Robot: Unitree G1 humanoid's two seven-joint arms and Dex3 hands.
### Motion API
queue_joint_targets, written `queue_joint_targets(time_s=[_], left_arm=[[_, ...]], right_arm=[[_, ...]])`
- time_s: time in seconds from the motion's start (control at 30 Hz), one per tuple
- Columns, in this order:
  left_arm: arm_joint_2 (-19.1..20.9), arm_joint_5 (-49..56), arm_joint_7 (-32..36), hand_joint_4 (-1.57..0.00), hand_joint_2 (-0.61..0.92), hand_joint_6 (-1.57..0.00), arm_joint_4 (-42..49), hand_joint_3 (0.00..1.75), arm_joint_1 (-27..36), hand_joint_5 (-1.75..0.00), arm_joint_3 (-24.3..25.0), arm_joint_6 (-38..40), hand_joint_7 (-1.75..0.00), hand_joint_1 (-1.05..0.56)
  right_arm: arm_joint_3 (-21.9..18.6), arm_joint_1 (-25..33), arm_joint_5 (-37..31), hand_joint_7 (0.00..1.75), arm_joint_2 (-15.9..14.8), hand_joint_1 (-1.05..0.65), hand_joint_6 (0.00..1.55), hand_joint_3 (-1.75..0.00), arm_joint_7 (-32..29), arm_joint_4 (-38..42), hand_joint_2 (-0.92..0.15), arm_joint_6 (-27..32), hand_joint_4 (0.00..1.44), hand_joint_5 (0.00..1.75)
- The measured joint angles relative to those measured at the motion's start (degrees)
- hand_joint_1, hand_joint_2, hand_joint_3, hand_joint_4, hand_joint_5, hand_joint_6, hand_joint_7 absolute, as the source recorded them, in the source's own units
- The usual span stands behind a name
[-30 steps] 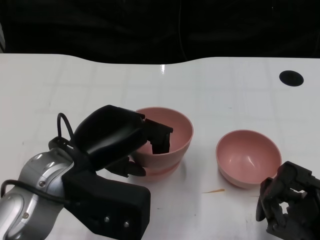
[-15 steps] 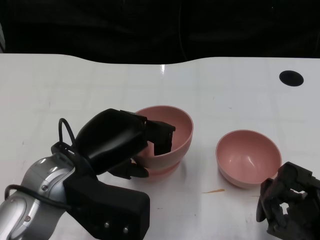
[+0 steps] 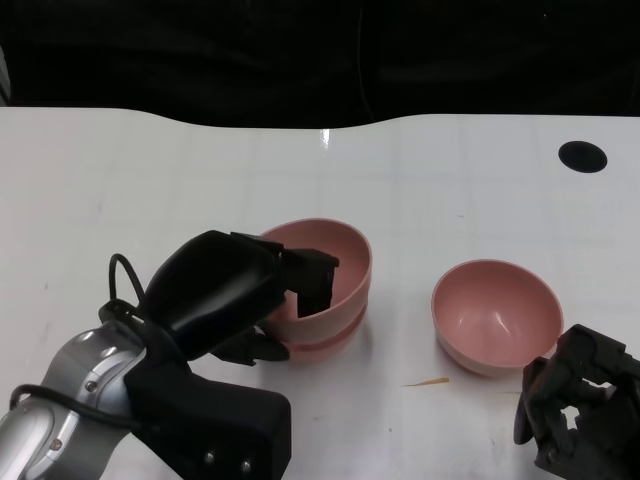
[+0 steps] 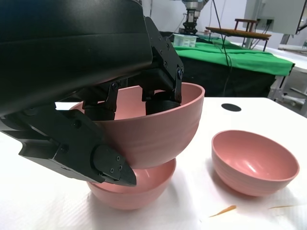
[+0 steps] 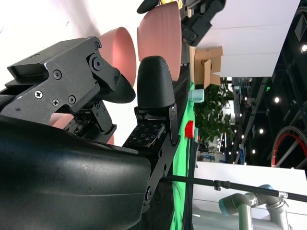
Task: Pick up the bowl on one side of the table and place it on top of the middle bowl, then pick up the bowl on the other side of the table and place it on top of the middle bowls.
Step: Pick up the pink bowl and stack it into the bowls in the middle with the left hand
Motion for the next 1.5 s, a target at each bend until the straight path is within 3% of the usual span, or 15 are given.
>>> queue_joint_targets(time_s=[0.07,0.17,0.37,0.7,0.8,0.87,1.2,1.23,1.3,1.4,1.5], left_arm=[[0.0,0.4,1.3,-0.72,0.92,-0.71,1.4,0.18,0.0,-1.73,0.0,-1.0,-1.48,-0.02],[0.1,0.9,3.3,-0.71,0.92,-0.68,3.4,0.23,0.0,-1.74,0.0,-2.7,-1.54,-0.05],[0.0,1.3,6.1,-0.68,0.92,-0.62,7.1,0.19,-0.2,-1.75,0.0,-6.1,-1.65,0.00],[-0.8,1.2,6.6,-0.65,0.91,-0.60,9.4,0.16,-1.1,-1.75,-1.0,-8.3,-1.65,0.01],[-0.8,1.3,6.6,-0.84,0.92,-0.96,9.9,0.10,-1.7,-0.84,-1.4,-8.7,-0.50,-0.05],[-0.8,1.3,6.6,-0.88,0.92,-1.05,10.0,0.08,-2.1,-0.68,-1.7,-9.0,-0.24,-0.06],[-0.8,1.9,6.6,-0.89,0.92,-1.09,10.4,0.07,-2.1,-0.62,-1.9,-9.5,-0.14,-0.06],[-0.8,2.0,6.7,-0.88,0.92,-1.06,10.4,0.05,-2.1,-0.42,-1.9,-9.5,-0.08,-0.12],[-0.8,2.2,7.1,-0.87,0.92,-1.03,10.4,0.05,-2.1,-0.26,-1.9,-9.5,-0.04,-0.16],[-0.8,4.3,7.7,-0.76,0.92,-0.93,9.9,0.05,-2.0,-0.12,-1.9,-8.7,0.00,-0.28],[-0.7,5.5,7.8,-0.75,0.92,-0.92,8.6,0.06,-1.6,-0.08,-1.8,-7.3,0.00,-0.29]], right_arm=[[-0.1,0.0,0.0,1.45,0.0,-0.03,0.85,-1.14,0.1,0.0,-0.59,0.0,0.92,1.70],[-0.2,0.0,0.0,1.45,0.0,-0.03,0.85,-1.14,0.1,0.1,-0.59,0.0,0.92,1.71],[-0.3,0.0,0.4,1.43,0.0,-0.03,0.86,-1.11,0.9,0.4,-0.61,-0.3,0.93,1.69],[-0.4,0.0,0.9,1.41,0.0,-0.03,0.86,-1.12,1.4,0.4,-0.59,-0.4,0.93,1.68],[-0.4,0.0,0.9,1.41,0.0,-0.03,0.87,-1.11,1.3,0.4,-0.60,-0.4,0.93,1.68],[-0.4,0.0,0.9,1.42,0.0,-0.03,0.87,-1.11,1.3,0.4,-0.61,-0.4,0.93,1.68],[-0.4,0.0,0.9,1.42,0.0,-0.03,0.86,-1.09,1.3,0.4,-0.62,-0.4,0.92,1.69],[-0.4,0.0,0.9,1.43,0.0,-0.02,0.86,-1.09,1.2,0.4,-0.62,-0.4,0.92,1.69],[-0.4,0.0,0.6,1.43,0.0,-0.02,0.86,-1.10,1.0,0.4,-0.62,-0.5,0.93,1.69],[-0.4,-0.1,0.5,1.44,0.0,-0.02,0.85,-1.11,1.1,0.6,-0.62,-0.7,0.92,1.69],[-0.4,-0.2,0.6,1.44,0.0,-0.02,0.86,-1.11,1.6,1.8,-0.61,-1.2,0.93,1.68]])
